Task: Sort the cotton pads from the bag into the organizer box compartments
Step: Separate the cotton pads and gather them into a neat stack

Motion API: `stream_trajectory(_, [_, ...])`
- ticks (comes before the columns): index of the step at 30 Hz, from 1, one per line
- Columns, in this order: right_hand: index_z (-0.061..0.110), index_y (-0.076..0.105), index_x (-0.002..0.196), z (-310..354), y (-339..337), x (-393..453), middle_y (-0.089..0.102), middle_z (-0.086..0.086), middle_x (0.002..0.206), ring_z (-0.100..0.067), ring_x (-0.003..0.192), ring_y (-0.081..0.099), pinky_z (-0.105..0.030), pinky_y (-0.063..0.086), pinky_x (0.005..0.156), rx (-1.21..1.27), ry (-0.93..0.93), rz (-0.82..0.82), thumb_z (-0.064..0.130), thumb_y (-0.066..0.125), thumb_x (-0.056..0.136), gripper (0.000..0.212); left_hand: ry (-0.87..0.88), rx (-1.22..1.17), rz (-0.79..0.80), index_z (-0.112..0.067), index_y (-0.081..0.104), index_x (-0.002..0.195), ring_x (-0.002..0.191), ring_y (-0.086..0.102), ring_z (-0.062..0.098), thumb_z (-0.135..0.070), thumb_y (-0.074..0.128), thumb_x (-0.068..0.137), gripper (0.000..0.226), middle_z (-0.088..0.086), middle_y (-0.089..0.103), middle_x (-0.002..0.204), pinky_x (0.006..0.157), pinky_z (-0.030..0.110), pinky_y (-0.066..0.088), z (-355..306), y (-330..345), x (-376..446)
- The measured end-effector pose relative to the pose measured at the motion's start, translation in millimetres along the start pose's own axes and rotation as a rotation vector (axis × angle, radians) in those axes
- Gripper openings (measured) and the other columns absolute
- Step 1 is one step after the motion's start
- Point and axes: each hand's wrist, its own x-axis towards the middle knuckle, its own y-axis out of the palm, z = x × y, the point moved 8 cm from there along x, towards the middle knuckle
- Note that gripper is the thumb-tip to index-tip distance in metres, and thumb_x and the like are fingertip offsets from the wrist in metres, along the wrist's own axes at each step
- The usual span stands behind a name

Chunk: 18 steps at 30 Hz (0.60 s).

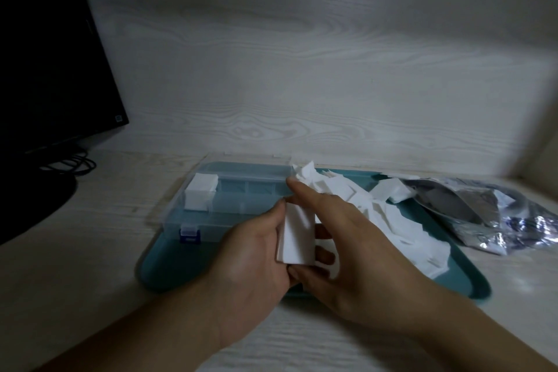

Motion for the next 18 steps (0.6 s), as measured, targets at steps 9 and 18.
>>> stream_trajectory(9, [0.036,0.012,0.154,-1,2,0,0.046,0.015,0.134,-0.005,0.125,0.047,-0.024,0.043,0.103,0.087,0.001,-0.026,0.028,0.076,0.081,0.097,0.038,0.157,0.045,-0.003,0.061,0.127,0.096,0.068,0.028,-0.009,0.066,0.073,0.054,0.021,0.070,0.113,0.077,0.038,0.054,0,-1,2])
stream_trajectory(18, [0.026,0.007,0.155,9,4,0,0.042,0.010,0.140,-0.007,0.127,0.043,-0.021,0.035,0.105,0.049,-0.048,0.001,0.039,0.073,0.081,0.101,0.106,0.335,-0.100,-0.003,0.065,0.114,0.083,0.064,0.034,-0.023,0.072,0.082,0.038,0.020,0.067,0.094,0.063,0.037,0.051,1,-17,4])
